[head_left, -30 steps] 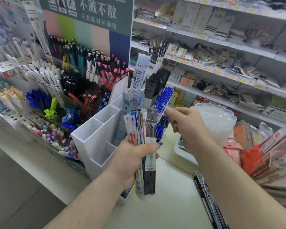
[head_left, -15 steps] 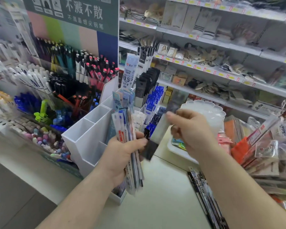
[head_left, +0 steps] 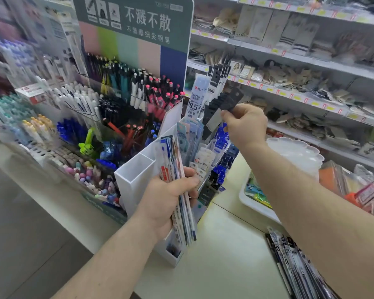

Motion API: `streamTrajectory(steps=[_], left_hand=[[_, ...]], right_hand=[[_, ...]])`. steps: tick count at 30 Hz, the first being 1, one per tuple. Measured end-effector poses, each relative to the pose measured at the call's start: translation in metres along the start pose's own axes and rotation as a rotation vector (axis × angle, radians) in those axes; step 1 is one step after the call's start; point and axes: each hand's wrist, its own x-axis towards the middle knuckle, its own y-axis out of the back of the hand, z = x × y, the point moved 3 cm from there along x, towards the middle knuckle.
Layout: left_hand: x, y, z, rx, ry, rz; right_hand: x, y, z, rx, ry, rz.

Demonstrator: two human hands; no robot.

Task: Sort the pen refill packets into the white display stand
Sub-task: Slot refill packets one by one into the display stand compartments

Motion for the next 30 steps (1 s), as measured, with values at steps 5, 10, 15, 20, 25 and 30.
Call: streamTrajectory(steps=[5, 10, 15, 20, 25, 30], left_hand=[[-0.003, 0.003, 0.001, 0.009, -0.003, 0.005], [-0.007, 0.004, 0.001, 0.030, -0.007, 0.001], [-0.006, 0.005, -0.001, 0.034, 0.016, -0.001], [-0.003, 0.001, -0.003, 0.042, 0.026, -0.017], [0.000, -0.001, -0.004, 0.047, 0.030, -0.011], [0.001, -0.002, -0.006, 0.055, 0.029, -0.006]], right_hand=[[0.005, -0.013, -0.004, -0.168, 0.185, -0.021], [0.017, -0.010, -0.009, -0.207, 0.279, -0.015], [0.013, -0.019, -0.004, -0.313, 0.346, -0.079], [0.018, -0.035, 0.006, -0.425, 0.250, -0.185], [0.018, -0.047, 0.019, -0.587, 0.154, -0.229], [0.014, -0.055, 0.025, -0.627, 0.074, -0.223]])
